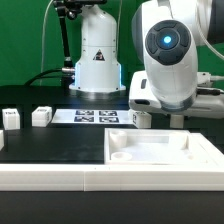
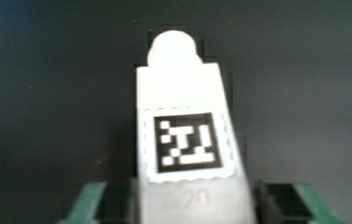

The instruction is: Assemble one leg

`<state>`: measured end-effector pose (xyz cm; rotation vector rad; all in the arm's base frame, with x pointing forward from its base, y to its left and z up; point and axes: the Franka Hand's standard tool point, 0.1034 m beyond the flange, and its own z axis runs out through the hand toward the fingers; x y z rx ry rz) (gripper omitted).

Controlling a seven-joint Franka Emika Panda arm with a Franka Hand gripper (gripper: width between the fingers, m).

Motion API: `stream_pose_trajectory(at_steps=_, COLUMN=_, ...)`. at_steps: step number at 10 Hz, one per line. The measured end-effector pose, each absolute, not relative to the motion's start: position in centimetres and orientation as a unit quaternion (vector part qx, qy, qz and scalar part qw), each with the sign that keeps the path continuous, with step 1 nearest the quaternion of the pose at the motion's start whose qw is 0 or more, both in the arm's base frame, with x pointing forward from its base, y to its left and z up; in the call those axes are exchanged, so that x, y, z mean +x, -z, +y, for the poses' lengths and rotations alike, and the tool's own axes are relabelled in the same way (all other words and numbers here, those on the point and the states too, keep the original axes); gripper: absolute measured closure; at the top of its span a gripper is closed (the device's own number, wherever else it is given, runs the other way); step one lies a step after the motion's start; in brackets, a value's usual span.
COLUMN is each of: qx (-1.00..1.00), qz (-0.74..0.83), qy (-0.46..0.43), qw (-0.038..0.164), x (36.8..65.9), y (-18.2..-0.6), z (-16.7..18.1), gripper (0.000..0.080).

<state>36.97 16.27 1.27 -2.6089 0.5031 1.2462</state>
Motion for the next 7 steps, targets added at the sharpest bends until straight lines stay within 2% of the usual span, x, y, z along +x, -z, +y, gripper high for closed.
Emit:
stream_pose_trajectory(at_steps=5, qx=-0.884, qz=0.171, qy=-0.422, qw=0.103, x=37.0, y=-1.3, z=16.3, gripper=0.0511)
stream_pose_trajectory(at_steps=6, qx=-0.883, qz=0.166, qy=-0.428, qw=0.102, x=37.0, y=-1.7, z=16.0, gripper=0.0511)
stream_pose_trajectory(at_steps=7, qx=-0.881, qz=0.165, qy=-0.431, qw=0.103, x=37.7, y=-3.0, z=15.4, gripper=0.0509)
